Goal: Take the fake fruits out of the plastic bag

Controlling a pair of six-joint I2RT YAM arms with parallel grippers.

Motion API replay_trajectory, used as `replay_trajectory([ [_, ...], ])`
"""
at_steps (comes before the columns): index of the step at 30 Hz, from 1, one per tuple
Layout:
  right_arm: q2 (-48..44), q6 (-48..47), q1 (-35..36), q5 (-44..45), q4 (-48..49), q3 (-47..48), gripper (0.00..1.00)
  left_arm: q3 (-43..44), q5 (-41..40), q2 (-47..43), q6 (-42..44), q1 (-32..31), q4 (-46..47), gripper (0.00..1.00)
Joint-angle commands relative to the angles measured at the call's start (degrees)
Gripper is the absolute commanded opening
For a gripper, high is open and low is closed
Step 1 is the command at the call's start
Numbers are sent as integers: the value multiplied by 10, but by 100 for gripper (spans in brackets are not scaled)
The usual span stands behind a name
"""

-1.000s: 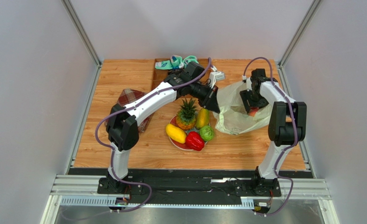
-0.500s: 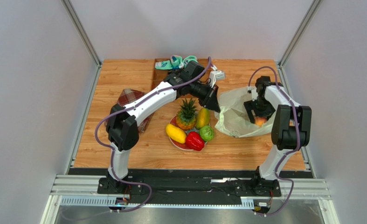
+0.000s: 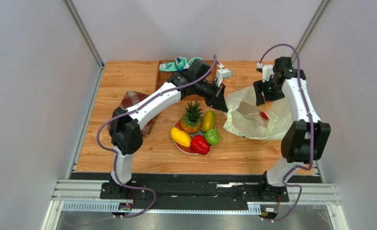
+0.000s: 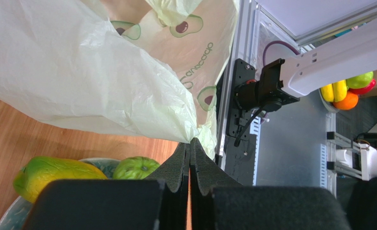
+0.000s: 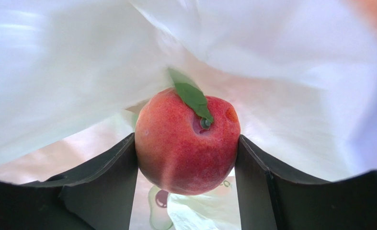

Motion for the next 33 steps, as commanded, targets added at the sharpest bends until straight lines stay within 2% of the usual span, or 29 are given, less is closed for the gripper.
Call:
replay_trajectory([
  [1, -85, -23, -3, -129, -18, 70, 36, 34, 1, 15, 12, -3, 7, 0],
  [7, -153, -24, -3, -225, -25, 74, 38, 72, -17, 41, 15, -2, 3, 0],
  [8, -165, -29, -2, -247, -32, 73, 38, 88, -34, 42, 21, -2, -10, 9],
  [9, -178, -32, 7, -277, -39, 62, 39, 95, -44, 42, 27, -1, -16, 34],
  [11, -222, -33, 31, -294, -38, 48, 40, 112, -68, 31, 33, 8, -23, 52],
  [12, -234, -37, 75, -301, -44, 42, 40, 117, -79, 24, 32, 19, -25, 64],
  [15, -272, -36, 162, -296, -44, 19, 41, 125, -130, -7, 32, 48, -28, 73],
  [18, -278, -44, 219, -286, -37, -9, 41, 121, -176, -46, 30, 84, -32, 78],
  [20, -263, -56, 237, -291, -40, -11, 40, 109, -194, -75, 38, 103, -35, 78],
  [24, -231, -88, 315, -280, -27, -14, 40, 75, -222, -116, 66, 150, -47, 77],
  [29, -196, -107, 397, -265, 24, -51, 40, 8, -250, -172, 80, 175, -48, 77],
  [33, -147, -85, 415, -235, 64, -69, 40, -30, -244, -208, 82, 180, -51, 77],
])
